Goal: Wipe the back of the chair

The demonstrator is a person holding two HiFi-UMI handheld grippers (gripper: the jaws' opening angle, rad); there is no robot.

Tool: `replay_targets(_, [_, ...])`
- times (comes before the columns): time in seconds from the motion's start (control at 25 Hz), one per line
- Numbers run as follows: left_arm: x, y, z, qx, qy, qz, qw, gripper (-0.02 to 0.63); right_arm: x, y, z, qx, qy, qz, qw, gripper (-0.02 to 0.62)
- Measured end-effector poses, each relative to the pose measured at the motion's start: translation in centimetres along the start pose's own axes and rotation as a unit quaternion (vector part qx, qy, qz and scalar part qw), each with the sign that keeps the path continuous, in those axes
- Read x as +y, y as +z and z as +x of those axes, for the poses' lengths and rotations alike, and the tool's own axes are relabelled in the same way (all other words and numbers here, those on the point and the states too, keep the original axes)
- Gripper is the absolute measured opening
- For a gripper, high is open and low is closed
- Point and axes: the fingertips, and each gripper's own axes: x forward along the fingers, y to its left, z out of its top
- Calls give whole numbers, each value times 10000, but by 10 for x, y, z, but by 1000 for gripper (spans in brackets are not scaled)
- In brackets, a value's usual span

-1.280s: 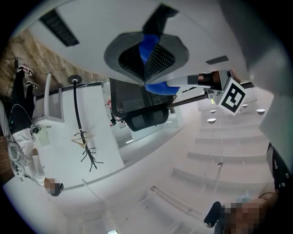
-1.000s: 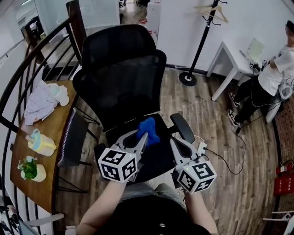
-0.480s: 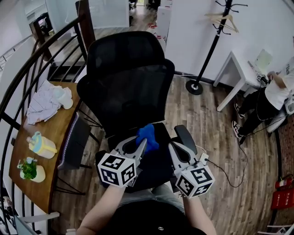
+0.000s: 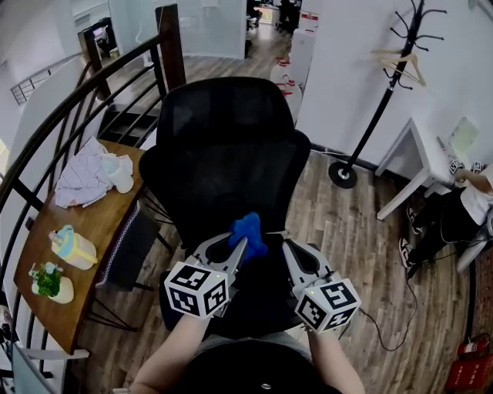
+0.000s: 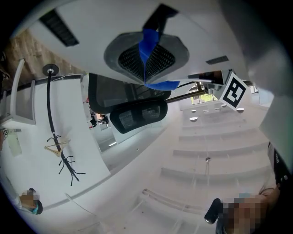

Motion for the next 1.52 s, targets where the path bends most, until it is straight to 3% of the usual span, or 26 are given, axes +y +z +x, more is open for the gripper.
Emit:
replay_targets(0.44, [20, 56, 45, -373, 318, 362, 9981, 66, -32, 38, 57, -10, 531, -327, 9981, 29])
replay_targets(0.64, [21, 87, 67, -542, 263, 576, 9965, 66, -42, 61, 76, -143, 722, -484, 9961, 29])
replay_targets(0.84, [12, 121, 94, -717, 98, 844, 9938, 66, -58, 89, 88, -292, 717, -663, 9948, 29])
replay_targets(1.12, [-6, 185, 121, -1003, -131, 1626, 9815, 66, -82, 131, 95, -706, 598, -726, 9931, 29])
replay_targets(1.52, [5, 232, 159, -1078, 214, 1875, 9761, 66, -100, 151, 104, -912, 614, -559, 9924, 29])
